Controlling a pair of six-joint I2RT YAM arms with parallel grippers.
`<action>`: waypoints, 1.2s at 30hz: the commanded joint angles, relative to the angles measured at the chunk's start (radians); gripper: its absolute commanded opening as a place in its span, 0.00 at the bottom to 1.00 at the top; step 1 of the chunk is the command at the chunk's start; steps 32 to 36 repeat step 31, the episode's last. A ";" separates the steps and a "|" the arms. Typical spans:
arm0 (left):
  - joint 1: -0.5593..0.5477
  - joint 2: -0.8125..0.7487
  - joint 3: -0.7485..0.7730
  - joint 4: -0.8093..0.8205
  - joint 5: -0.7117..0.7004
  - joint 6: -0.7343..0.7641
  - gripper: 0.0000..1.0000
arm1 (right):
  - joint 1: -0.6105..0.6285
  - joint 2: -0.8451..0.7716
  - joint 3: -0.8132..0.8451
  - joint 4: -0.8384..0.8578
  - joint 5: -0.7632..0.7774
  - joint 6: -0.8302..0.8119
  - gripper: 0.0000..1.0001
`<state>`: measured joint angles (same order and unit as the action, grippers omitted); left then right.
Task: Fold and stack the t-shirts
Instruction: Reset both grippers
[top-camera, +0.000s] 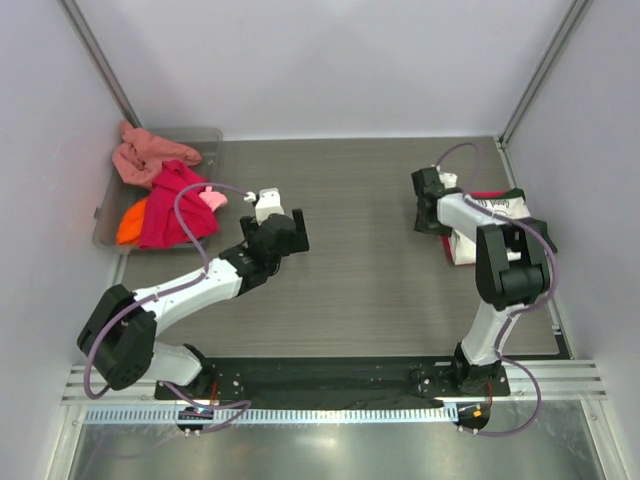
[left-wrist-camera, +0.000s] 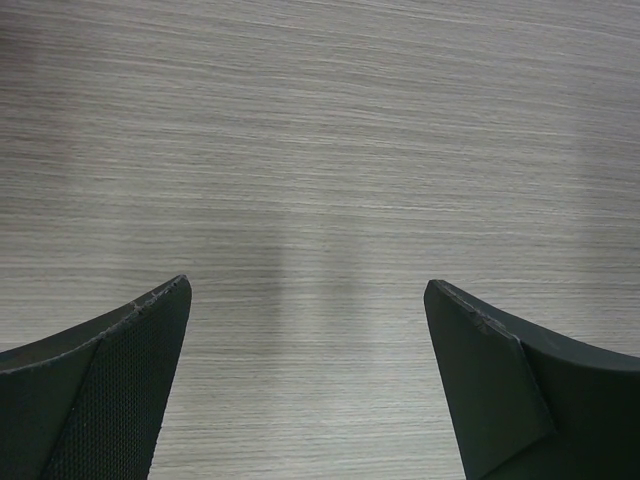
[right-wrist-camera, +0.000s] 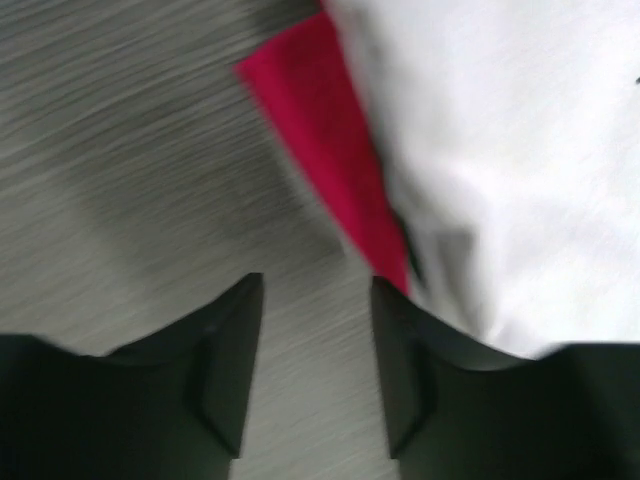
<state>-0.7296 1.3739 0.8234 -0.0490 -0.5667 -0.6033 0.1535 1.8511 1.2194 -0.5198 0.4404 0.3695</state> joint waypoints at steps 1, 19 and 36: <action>0.004 -0.058 -0.024 0.040 -0.053 -0.024 1.00 | 0.168 -0.222 -0.059 0.128 0.096 -0.015 0.57; 0.004 -0.111 -0.133 0.227 0.114 0.019 1.00 | 0.514 -0.653 -0.701 0.780 0.067 -0.014 1.00; 0.004 -0.090 -0.122 0.232 0.145 0.022 1.00 | 0.515 -0.679 -0.762 0.854 0.047 0.020 1.00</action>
